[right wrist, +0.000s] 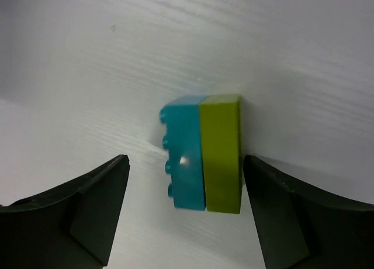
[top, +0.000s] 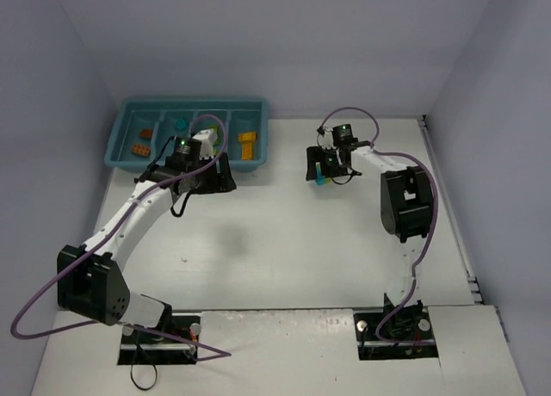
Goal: Sort the legos into containers by color
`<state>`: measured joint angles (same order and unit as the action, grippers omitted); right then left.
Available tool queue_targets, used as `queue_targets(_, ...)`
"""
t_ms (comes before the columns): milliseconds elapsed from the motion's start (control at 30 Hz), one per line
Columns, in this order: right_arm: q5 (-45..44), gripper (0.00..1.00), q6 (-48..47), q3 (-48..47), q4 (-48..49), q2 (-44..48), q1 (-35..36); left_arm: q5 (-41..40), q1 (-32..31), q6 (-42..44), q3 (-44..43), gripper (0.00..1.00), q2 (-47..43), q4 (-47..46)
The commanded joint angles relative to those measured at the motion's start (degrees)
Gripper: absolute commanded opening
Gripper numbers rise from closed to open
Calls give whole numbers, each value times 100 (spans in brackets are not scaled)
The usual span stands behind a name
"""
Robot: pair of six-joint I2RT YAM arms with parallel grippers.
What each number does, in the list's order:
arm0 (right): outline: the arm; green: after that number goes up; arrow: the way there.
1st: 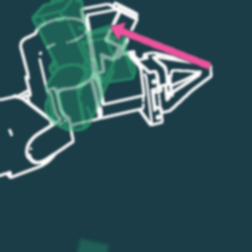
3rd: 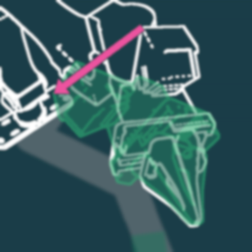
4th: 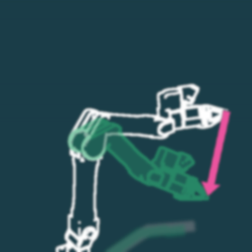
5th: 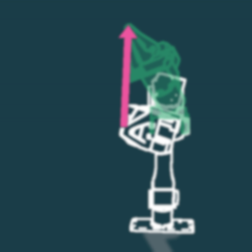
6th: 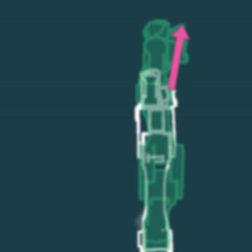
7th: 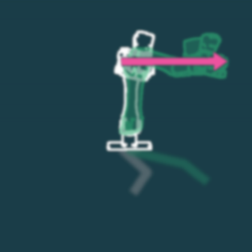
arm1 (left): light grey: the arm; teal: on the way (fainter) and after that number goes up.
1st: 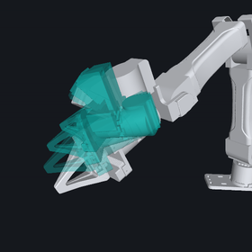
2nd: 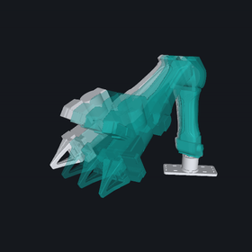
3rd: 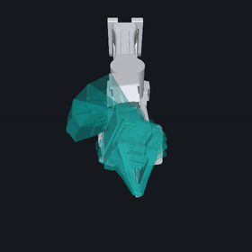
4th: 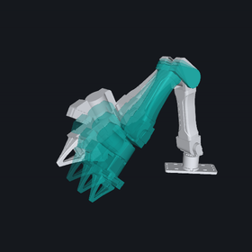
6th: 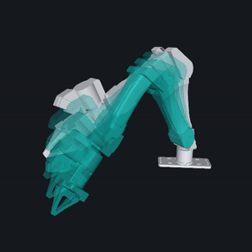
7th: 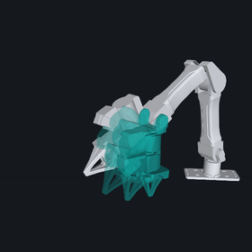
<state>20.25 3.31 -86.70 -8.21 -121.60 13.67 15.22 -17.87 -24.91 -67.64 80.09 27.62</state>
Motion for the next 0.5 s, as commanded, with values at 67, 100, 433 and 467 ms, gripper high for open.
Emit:
queue_targets(67,208,71,397,714,100,830,697,86,-269,-199,-127,62,58,-327)
queue_targets(100,190,70,494,846,144,909,768,112,-296,-234,-127,62,76,-336)
queue_targets(433,-755,68,724,1972,434,2087,1094,209,-375,-357,-4,62,164,-441)
queue_targets(467,-1003,71,741,1964,434,2227,1094,218,-375,-357,-4,62,173,-441)
